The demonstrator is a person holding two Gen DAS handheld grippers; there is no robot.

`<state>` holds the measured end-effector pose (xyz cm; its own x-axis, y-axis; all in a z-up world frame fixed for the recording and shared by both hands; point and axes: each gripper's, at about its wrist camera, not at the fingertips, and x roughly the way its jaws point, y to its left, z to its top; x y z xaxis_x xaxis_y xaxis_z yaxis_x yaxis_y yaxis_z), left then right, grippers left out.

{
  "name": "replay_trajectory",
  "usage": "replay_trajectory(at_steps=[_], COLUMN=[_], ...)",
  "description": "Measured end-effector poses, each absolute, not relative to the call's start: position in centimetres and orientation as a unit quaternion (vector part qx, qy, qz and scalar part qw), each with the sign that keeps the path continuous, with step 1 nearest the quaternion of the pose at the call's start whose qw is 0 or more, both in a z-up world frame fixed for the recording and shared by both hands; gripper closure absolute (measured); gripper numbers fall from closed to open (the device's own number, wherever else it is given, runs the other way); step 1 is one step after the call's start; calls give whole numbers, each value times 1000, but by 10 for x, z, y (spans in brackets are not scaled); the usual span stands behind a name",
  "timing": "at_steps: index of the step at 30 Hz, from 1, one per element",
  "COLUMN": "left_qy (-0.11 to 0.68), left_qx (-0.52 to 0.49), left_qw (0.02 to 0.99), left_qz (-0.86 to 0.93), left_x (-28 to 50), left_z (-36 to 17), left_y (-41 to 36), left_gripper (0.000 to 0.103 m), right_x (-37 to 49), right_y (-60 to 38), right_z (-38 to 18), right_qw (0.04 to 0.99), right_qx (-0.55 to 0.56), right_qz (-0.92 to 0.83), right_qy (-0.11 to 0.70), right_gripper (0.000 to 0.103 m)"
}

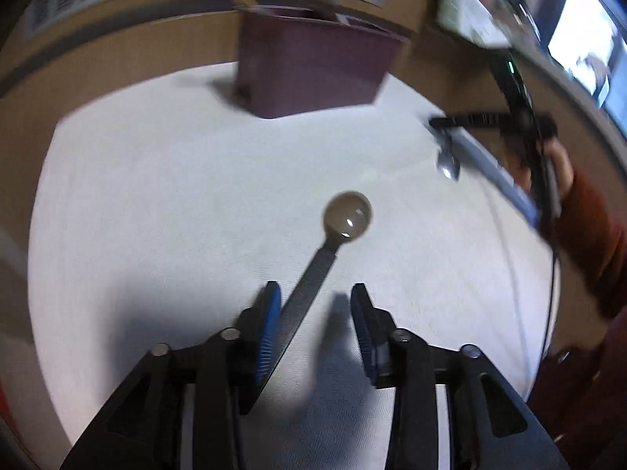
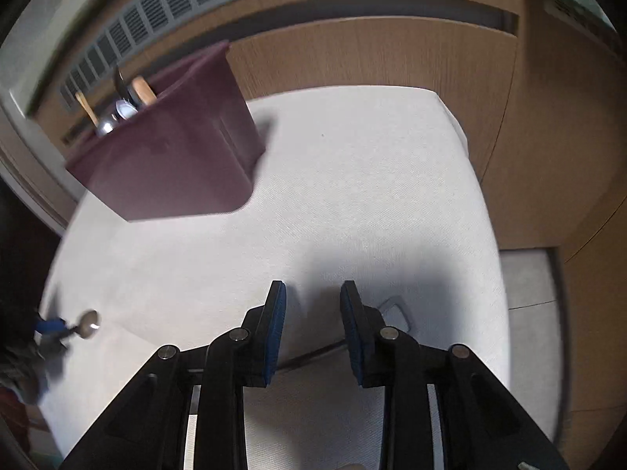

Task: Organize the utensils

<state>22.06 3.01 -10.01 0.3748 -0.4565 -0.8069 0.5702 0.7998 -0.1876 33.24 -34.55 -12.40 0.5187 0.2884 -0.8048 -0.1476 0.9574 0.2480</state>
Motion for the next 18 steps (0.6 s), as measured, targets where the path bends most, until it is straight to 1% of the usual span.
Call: replay_trajectory(at_steps=[1, 3, 5, 7, 10, 11, 15, 18], left_qy=[461, 456, 453, 453, 459, 460, 462, 467], left_qx=[90, 120, 145, 150, 137, 130, 68, 23], left_qw=[824, 822, 824, 828, 835, 840, 860, 862], left_qz=[-317, -319, -309, -295, -270, -257, -205, -198], left_x=[218, 221, 230, 242, 260, 265, 280, 283], left_z=[-100, -100, -101, -101, -100, -100, -100, -99], left_y=[19, 5, -11, -20, -24, -23, -8, 4], left_gripper=[58, 58, 58, 58, 57, 56, 56, 56], right_x=[328, 315, 295, 275, 249, 243, 227, 230], right_y=[-346, -342, -333, -320, -304, -299, -285, -262], right_z=[-123, -116, -105, -95, -95, -97, -110, -124], right_qw=[865, 870, 881, 886, 877, 872, 845, 826], right_qx=[80, 76, 30, -61, -188, -212, -289, -349], right_qz=[135, 151, 163, 172, 174, 179, 212, 224], right_qy=[476, 464, 444, 426, 407, 404, 398, 381], right_gripper=[75, 75, 74, 73, 73, 73, 73, 79])
